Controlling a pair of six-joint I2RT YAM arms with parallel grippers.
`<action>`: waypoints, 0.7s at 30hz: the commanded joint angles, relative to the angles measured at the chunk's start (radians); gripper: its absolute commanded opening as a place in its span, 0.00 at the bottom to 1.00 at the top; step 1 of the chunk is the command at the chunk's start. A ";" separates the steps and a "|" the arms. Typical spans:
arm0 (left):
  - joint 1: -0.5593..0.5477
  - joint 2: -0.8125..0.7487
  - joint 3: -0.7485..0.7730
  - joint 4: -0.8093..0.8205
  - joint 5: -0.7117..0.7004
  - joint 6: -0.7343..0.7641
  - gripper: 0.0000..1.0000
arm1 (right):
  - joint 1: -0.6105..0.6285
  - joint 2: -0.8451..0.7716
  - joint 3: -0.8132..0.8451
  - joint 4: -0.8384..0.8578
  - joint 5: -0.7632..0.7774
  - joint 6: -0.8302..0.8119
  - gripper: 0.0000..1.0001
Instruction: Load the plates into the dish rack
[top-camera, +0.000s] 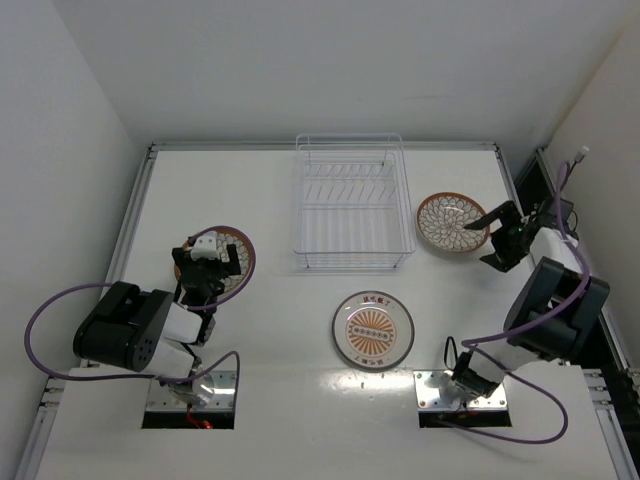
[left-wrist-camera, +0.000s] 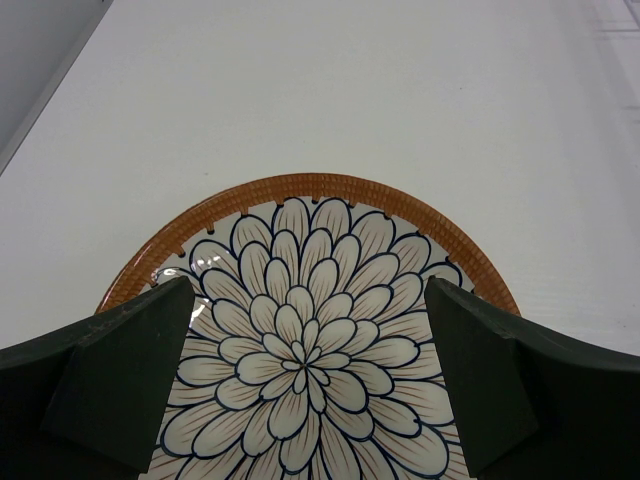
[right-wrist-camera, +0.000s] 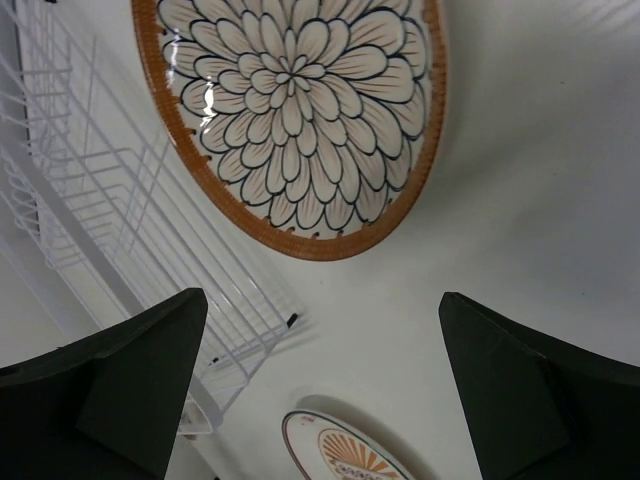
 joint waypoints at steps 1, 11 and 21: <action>0.002 0.005 0.013 0.122 0.005 0.000 1.00 | -0.029 0.008 0.000 0.073 -0.052 0.020 0.99; 0.072 -0.009 0.025 0.083 0.161 -0.023 1.00 | -0.048 0.085 0.001 0.119 -0.013 0.101 0.99; 0.082 -0.009 0.025 0.084 0.209 -0.014 1.00 | -0.048 0.253 0.073 0.104 -0.038 0.087 0.89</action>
